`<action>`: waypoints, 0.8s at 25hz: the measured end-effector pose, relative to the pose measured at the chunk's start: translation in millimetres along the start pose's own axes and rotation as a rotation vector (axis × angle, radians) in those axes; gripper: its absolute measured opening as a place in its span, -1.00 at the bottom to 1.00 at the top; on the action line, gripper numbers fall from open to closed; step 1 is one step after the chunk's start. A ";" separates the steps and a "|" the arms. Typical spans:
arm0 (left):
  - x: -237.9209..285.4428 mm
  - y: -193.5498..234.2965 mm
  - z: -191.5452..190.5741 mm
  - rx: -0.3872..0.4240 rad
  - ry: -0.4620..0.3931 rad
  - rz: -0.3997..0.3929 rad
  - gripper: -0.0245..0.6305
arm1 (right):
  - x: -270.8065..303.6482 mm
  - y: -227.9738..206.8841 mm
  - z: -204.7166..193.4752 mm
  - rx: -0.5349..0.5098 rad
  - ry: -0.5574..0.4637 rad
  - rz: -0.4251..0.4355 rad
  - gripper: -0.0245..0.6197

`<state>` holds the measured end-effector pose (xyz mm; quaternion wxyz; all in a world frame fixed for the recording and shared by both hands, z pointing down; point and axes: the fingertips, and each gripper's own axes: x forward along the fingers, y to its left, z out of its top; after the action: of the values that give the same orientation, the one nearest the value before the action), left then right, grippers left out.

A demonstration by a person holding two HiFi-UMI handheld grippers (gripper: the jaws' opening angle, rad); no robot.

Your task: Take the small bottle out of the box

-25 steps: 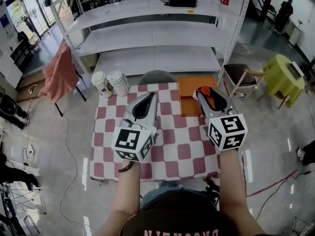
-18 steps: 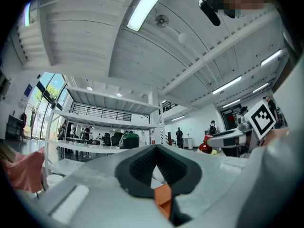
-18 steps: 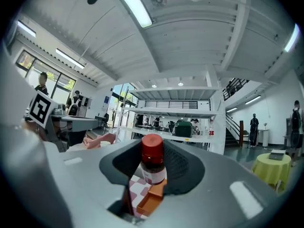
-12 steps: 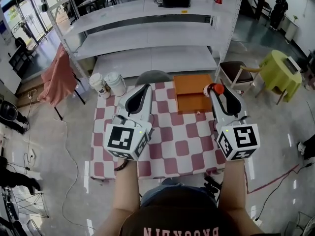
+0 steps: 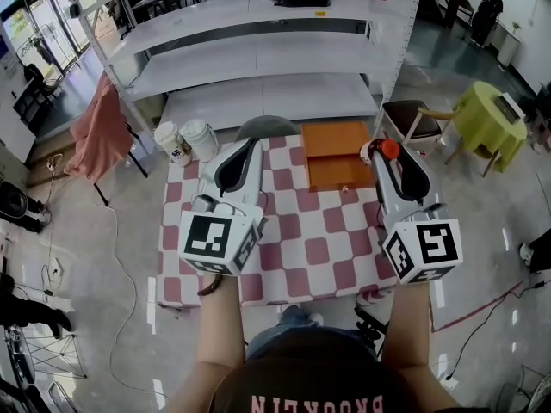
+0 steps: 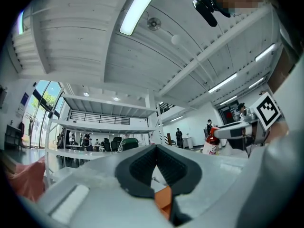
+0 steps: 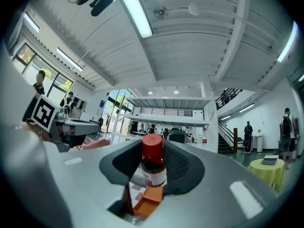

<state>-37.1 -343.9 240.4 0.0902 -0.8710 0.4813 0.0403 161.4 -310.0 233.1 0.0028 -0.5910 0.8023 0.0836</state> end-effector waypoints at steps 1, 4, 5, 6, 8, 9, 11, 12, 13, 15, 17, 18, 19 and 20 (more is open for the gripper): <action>-0.1 -0.1 0.1 -0.001 0.000 0.001 -0.93 | -1.3 -0.5 0.8 0.006 -0.004 -0.002 -0.50; 0.5 -3.8 0.4 -0.003 0.001 -0.003 -0.93 | -4.6 -2.9 -2.3 -0.010 0.011 -0.014 -0.50; 1.0 -5.9 0.5 -0.002 0.001 -0.006 -0.93 | -5.8 -3.9 -3.8 -0.013 0.017 -0.016 -0.50; 1.7 -7.9 0.5 -0.001 0.002 -0.009 -0.93 | -7.0 -4.9 -4.9 -0.012 0.021 -0.018 -0.50; 3.1 -10.9 0.0 0.000 0.005 -0.015 -0.93 | -8.3 -6.3 -6.0 -0.010 0.024 -0.019 -0.50; 3.7 -11.5 -0.5 0.002 0.007 -0.017 -0.93 | -8.3 -6.4 -6.2 -0.010 0.024 -0.019 -0.50; 4.0 -11.2 -1.3 0.003 0.010 -0.019 -0.93 | -7.6 -5.8 -6.7 -0.011 0.026 -0.019 -0.50; 3.8 -10.7 -1.4 0.002 0.011 -0.020 -0.93 | -7.4 -5.3 -7.0 -0.011 0.028 -0.019 -0.50; 3.5 -10.5 -1.3 0.002 0.012 -0.020 -0.93 | -7.4 -4.8 -7.2 -0.011 0.029 -0.020 -0.50; 2.9 -11.1 -0.7 0.003 0.012 -0.023 -0.93 | -8.4 -4.4 -7.4 -0.009 0.030 -0.021 -0.50; 2.8 -12.6 -0.6 0.005 0.013 -0.027 -0.93 | -9.6 -5.0 -7.9 -0.006 0.030 -0.024 -0.50; 2.7 -13.2 -0.7 0.006 0.013 -0.029 -0.93 | -10.0 -5.1 -8.4 -0.006 0.030 -0.024 -0.50; 2.6 -13.5 -0.7 0.007 0.012 -0.031 -0.93 | -10.1 -4.9 -9.0 -0.007 0.030 -0.024 -0.50; 2.4 -13.5 -0.7 0.007 0.011 -0.032 -0.93 | -9.8 -4.4 -9.7 -0.009 0.030 -0.023 -0.50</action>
<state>-24.5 -339.0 242.3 0.0914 -0.8785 0.4677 0.0325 169.4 -303.3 243.1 -0.0109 -0.6012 0.7952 0.0781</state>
